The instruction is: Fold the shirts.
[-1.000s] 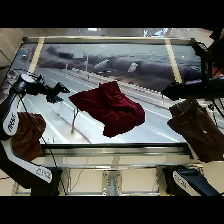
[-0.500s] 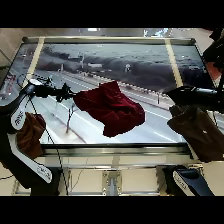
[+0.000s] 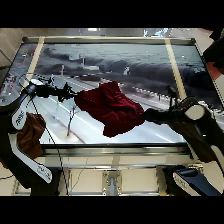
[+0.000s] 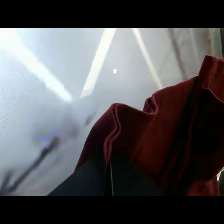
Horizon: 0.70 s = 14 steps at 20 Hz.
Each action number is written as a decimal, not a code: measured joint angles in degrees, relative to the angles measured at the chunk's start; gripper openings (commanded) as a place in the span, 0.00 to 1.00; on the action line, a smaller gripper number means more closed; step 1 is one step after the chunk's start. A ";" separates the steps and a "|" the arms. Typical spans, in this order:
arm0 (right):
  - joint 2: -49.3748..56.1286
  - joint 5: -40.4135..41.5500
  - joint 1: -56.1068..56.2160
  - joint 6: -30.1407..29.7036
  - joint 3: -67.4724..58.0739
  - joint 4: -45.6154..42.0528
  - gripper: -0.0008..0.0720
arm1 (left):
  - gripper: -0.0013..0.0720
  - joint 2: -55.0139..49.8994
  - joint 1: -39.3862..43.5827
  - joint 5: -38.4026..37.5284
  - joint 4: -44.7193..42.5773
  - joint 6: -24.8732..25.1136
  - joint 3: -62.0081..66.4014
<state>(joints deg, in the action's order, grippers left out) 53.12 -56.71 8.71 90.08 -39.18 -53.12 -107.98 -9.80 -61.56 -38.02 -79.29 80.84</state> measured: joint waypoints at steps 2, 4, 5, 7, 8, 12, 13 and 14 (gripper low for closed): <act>4.44 6.54 3.41 -0.26 2.34 3.43 0.61 | 0.03 0.00 0.02 -0.26 0.17 0.04 0.00; 8.92 13.00 6.71 -1.81 3.13 7.30 0.61 | 0.03 0.00 0.00 -0.35 0.17 0.04 0.00; 11.23 16.06 8.13 -2.38 3.06 8.96 0.61 | 0.03 0.00 0.00 -0.37 0.20 0.17 0.00; 15.32 19.74 10.16 -3.13 2.01 11.30 0.38 | 0.03 -0.02 0.02 -0.42 0.26 0.92 0.00; 17.00 20.83 10.78 -3.34 1.18 11.98 0.02 | 0.03 -0.02 0.00 -0.42 0.46 1.31 0.00; 19.58 22.34 11.96 -5.84 -4.85 12.68 0.03 | 0.03 2.16 -0.33 -0.61 3.19 3.54 -0.02; 18.99 21.31 12.04 -6.73 -7.26 11.56 0.03 | 0.03 3.87 -0.79 -0.90 4.83 5.03 -0.02; 17.97 19.34 12.13 -7.28 -9.86 9.68 0.03 | 0.03 6.01 -1.40 -1.18 6.80 6.60 -0.04</act>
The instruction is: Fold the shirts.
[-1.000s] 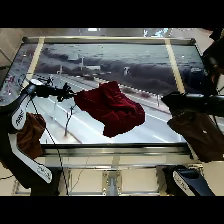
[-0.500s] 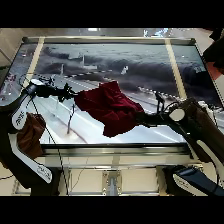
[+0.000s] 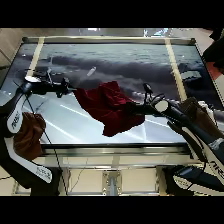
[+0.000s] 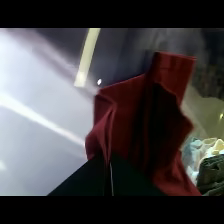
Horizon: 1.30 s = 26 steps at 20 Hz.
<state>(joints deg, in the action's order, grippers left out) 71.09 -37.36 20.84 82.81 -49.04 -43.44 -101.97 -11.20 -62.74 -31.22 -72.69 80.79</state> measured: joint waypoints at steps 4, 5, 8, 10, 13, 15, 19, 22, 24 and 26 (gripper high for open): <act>-9.14 -13.25 0.17 -0.96 -12.44 -9.68 0.03 | 0.03 14.53 -5.49 -3.21 7.08 5.81 0.00; -12.52 -16.48 0.20 -0.96 -15.63 -11.47 0.03 | 0.03 19.02 -7.32 -3.63 8.07 6.80 0.00; -21.94 -22.05 0.24 -0.48 -22.77 -14.43 0.03 | 0.03 33.14 -13.07 -4.83 9.57 9.92 0.02; -26.12 -24.96 0.24 0.35 -24.87 -15.67 0.04 | 0.03 41.33 -15.56 -5.07 7.58 11.50 0.04; -26.60 -29.29 0.24 2.34 -23.52 -16.46 0.36 | 0.03 47.87 -16.37 -5.64 1.40 10.73 0.02; -24.30 -29.81 0.24 3.17 -20.44 -15.96 0.60 | 0.03 49.31 -15.89 -6.45 -1.31 9.57 0.02; -14.45 -23.43 0.24 4.39 -13.00 -12.66 0.60 | 0.03 48.72 -14.78 -8.17 -3.61 8.57 0.02; -3.15 -15.91 0.24 4.57 -10.58 -9.22 0.60 | 0.03 47.23 -14.36 -9.27 -4.24 8.35 0.00; 5.18 -11.54 0.24 2.40 -11.13 -4.59 0.60 | 0.03 46.14 -14.25 -9.44 -4.55 8.20 0.00; 13.27 -9.18 0.24 -1.51 -13.68 0.98 0.60 | 0.03 45.16 -14.19 -9.75 -4.63 8.20 0.00</act>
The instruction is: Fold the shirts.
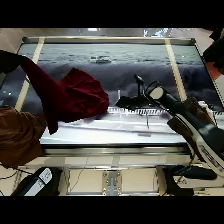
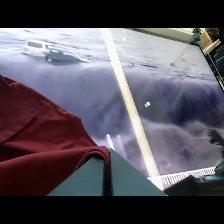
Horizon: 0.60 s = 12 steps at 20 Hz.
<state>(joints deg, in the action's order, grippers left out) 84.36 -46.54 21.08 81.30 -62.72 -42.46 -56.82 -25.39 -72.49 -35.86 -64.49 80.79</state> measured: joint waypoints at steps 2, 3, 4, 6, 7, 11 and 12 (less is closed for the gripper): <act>7.23 1.27 0.00 -2.78 -4.24 4.57 0.60 | 0.03 -0.83 0.00 -0.07 -0.09 0.26 0.00; 10.14 1.62 0.00 -3.67 -6.60 6.03 0.59 | 0.03 -1.16 0.00 -0.11 -0.09 0.52 0.00; 13.03 1.68 0.00 -4.35 -9.22 7.30 0.59 | 0.03 -1.44 0.00 -0.15 -0.11 0.98 0.00; 17.64 1.49 0.00 -5.18 -13.84 8.76 0.59 | 0.03 -1.86 0.00 -0.22 -0.13 1.55 0.00; 19.37 1.36 0.00 -5.27 -15.56 9.27 0.54 | 0.03 -1.99 0.00 -0.24 -0.13 1.73 0.00; 24.11 0.72 0.00 -4.70 -19.12 9.92 0.53 | 0.03 -2.21 0.00 -0.26 -0.13 2.75 0.00; 24.81 0.68 0.00 -4.42 -19.47 9.94 0.53 | 0.03 -2.23 0.00 -0.26 -0.15 2.95 0.00</act>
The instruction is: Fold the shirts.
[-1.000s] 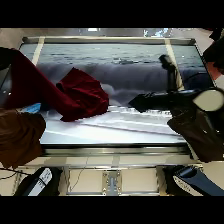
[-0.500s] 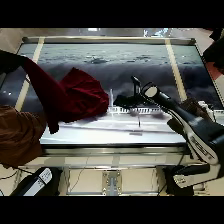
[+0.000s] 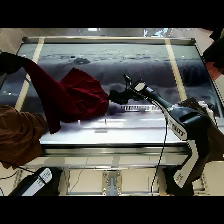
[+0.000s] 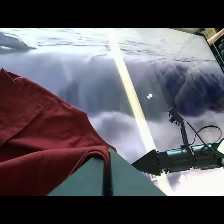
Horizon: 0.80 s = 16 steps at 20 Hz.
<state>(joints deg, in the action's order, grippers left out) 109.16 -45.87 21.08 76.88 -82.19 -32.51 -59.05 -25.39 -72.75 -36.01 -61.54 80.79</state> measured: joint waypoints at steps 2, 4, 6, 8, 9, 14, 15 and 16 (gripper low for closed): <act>1.20 -0.20 0.00 0.79 -0.46 0.17 0.53 | 0.03 0.00 0.00 -0.02 0.02 0.17 0.00; 2.34 -0.96 0.00 1.44 -0.72 0.70 0.53 | 0.03 0.00 0.00 -0.02 0.02 0.42 0.00; 3.32 -1.88 0.00 1.75 -0.90 2.01 0.52 | 0.03 0.00 0.00 -0.02 0.02 0.68 0.00; 4.02 -2.60 0.13 1.77 -0.98 2.73 0.36 | 0.03 0.00 0.00 -0.02 0.02 0.90 0.00; 4.26 -2.78 0.28 1.77 -0.98 2.93 0.35 | 0.03 -0.02 0.00 -0.02 0.02 0.94 0.00; 4.74 -2.73 1.14 1.57 -0.96 3.56 0.04 | 0.03 0.00 0.00 -0.02 0.02 1.09 0.00; 4.83 -2.71 1.22 1.57 -0.94 3.52 0.03 | 0.03 -0.02 0.00 -0.02 0.02 1.09 0.00; 4.79 -2.69 1.27 1.51 -1.07 3.61 0.03 | 0.03 -0.02 0.00 -0.02 0.00 1.11 0.00</act>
<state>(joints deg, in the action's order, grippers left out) 113.95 -48.56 22.35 78.39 -83.26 -28.91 -59.07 -25.39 -72.77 -36.01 -60.42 80.79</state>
